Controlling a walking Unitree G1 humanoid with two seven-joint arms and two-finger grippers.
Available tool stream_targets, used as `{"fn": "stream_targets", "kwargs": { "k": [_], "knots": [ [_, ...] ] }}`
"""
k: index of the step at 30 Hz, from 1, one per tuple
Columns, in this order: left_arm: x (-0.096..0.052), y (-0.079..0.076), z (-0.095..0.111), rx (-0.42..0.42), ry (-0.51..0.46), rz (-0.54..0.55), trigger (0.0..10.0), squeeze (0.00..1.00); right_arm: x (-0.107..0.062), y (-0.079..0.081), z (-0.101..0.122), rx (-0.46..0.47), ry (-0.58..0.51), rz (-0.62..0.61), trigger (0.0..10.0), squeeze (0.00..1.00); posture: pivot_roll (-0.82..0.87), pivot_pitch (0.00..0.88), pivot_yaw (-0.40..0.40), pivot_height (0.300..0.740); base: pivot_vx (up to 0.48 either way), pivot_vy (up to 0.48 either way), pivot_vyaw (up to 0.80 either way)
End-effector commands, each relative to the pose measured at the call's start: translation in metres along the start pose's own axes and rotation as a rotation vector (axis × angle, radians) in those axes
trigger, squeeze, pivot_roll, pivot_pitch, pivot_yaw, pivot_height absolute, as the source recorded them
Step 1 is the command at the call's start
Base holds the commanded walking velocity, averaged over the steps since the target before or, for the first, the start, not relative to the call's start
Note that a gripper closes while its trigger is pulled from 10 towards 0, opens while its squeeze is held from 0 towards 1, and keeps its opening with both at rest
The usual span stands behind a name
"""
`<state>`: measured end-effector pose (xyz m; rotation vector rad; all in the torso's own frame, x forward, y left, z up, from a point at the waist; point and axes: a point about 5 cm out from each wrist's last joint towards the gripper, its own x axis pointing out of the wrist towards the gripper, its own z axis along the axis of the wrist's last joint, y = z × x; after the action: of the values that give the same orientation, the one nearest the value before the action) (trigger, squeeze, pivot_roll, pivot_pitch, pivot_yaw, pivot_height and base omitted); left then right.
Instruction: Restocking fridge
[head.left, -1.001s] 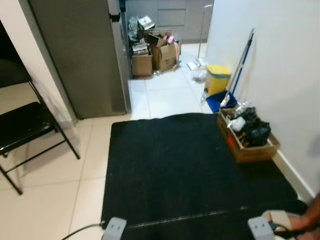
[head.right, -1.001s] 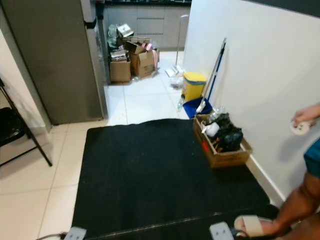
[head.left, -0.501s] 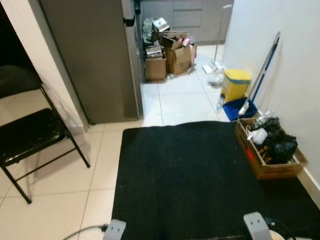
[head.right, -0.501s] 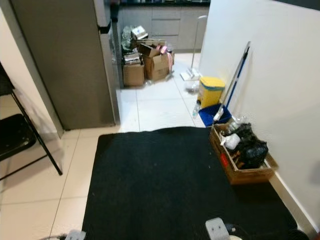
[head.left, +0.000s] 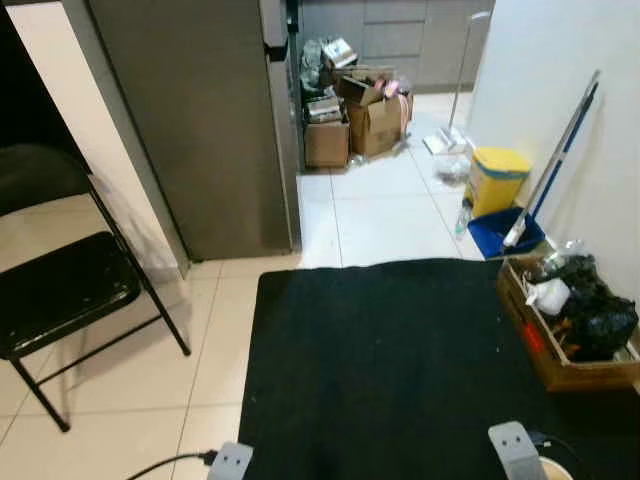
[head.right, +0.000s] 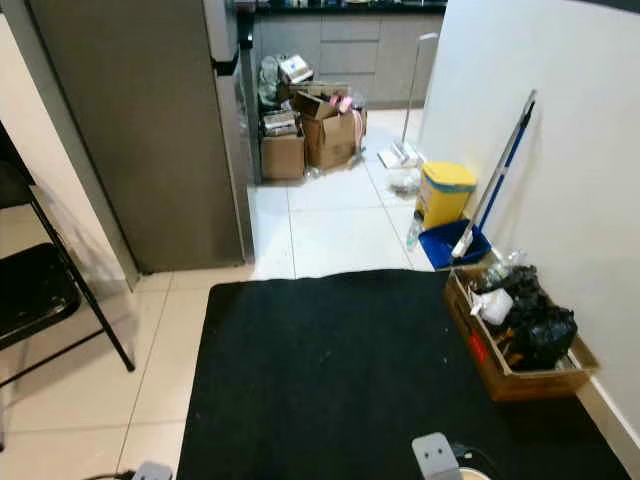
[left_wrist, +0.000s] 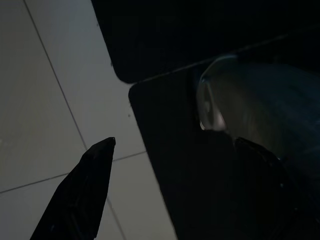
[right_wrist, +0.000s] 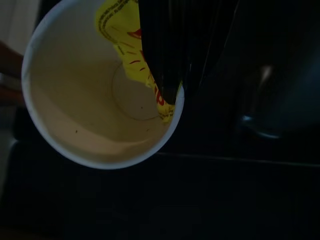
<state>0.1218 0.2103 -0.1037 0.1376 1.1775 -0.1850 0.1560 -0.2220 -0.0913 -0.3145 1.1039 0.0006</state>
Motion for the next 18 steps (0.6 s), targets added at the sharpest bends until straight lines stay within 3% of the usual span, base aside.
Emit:
{"fn": "stream_targets", "kwargs": {
  "k": [1, 14, 18],
  "knots": [
    [0.0002, -0.0012, -0.0009, 0.013, 0.010, -0.007, 10.0, 0.00, -0.0006, -0.0040, -0.0057, -0.002, 0.018, -0.010, 10.0, 0.00, 0.03, 0.000, 0.003, 0.740, 0.292, 0.000, 0.00],
    [0.0002, -0.0007, -0.0005, -0.002, 0.006, -0.003, 10.0, 0.00, -0.0006, -0.0050, -0.0062, -0.002, 0.028, -0.017, 10.0, 0.00, 0.02, 0.000, -0.002, 0.740, 0.291, 0.000, 0.00],
    [0.0002, -0.0006, -0.0003, -0.001, 0.006, -0.002, 10.0, 0.00, -0.0008, -0.0061, -0.0078, -0.008, 0.036, -0.017, 10.0, 0.00, 0.02, 0.000, -0.002, 0.740, 0.292, 0.000, -0.77]
  ]
}}
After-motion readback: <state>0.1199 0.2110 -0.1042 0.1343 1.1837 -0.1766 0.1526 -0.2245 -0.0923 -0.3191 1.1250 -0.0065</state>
